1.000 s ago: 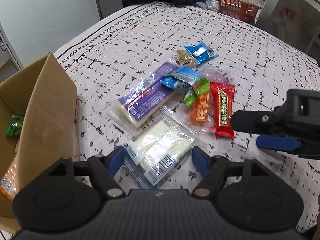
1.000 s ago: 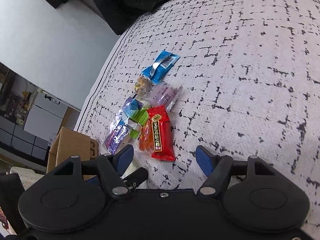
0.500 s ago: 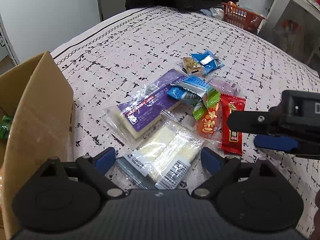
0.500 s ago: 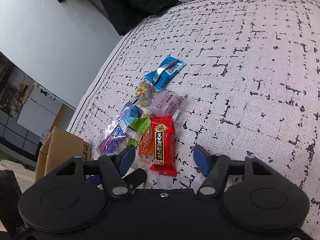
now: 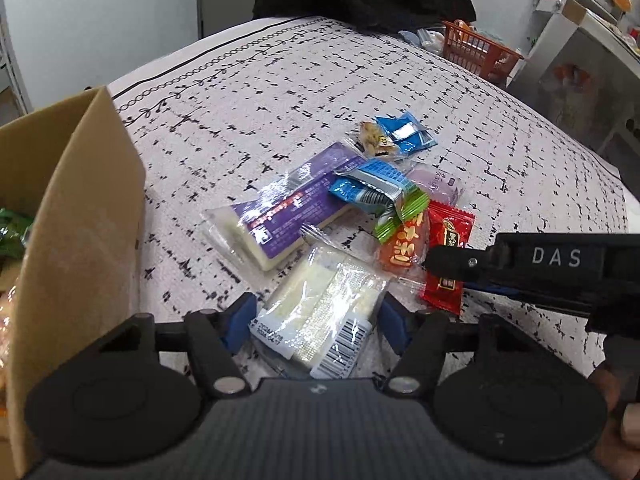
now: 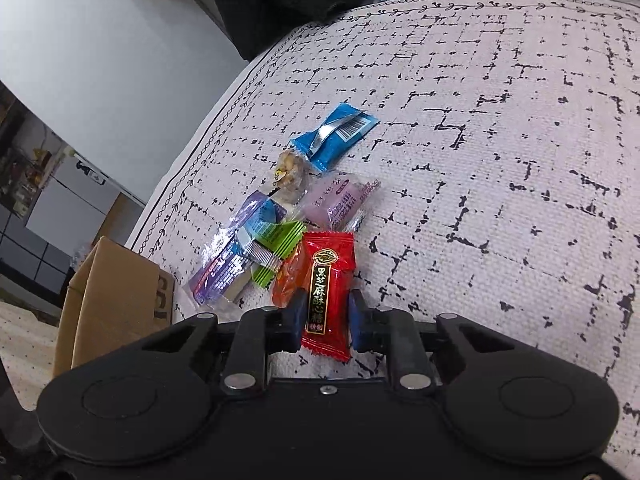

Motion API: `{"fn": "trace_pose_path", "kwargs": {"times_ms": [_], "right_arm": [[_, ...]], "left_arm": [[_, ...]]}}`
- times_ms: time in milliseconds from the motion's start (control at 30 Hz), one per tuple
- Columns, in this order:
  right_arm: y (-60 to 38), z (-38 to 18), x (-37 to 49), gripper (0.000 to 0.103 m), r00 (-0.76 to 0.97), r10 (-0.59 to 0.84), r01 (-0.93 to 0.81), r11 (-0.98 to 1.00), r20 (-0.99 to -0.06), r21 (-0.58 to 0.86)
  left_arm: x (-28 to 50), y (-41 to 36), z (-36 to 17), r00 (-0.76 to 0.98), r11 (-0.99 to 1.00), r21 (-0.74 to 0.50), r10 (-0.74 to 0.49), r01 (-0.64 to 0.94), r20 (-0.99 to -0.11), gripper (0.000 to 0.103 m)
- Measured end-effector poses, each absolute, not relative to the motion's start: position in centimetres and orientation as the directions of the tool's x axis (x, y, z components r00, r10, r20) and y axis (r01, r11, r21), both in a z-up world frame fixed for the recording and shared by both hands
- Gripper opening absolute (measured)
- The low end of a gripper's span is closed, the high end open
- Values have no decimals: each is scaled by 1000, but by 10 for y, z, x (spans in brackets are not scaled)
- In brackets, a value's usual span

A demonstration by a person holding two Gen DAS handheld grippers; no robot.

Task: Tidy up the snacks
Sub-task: 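Grasp the white cheese-stick packet with the left gripper while the right grasps the red candy bar, then carry both held packets over the cardboard box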

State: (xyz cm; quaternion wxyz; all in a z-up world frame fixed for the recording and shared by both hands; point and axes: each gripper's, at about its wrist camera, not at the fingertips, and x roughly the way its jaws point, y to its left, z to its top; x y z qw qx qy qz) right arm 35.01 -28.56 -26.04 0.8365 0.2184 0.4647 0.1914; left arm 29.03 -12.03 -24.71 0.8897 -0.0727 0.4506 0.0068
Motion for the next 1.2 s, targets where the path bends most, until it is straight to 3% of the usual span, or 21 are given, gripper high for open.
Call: {"fn": "trace_pose_path", "kwargs": {"times_ms": [333,1200], "right_arm": [[-298,-234,331,22,550,497,-106,839,-672,534],[-256,-146,282,22,621,500,-194,844,-603,500]], "left_arm": [[274,-120,-220,632,980,-187,-99,-74,-768,56],[229,-78,-142,729,947,-291,-106,-133,-676,55]]}}
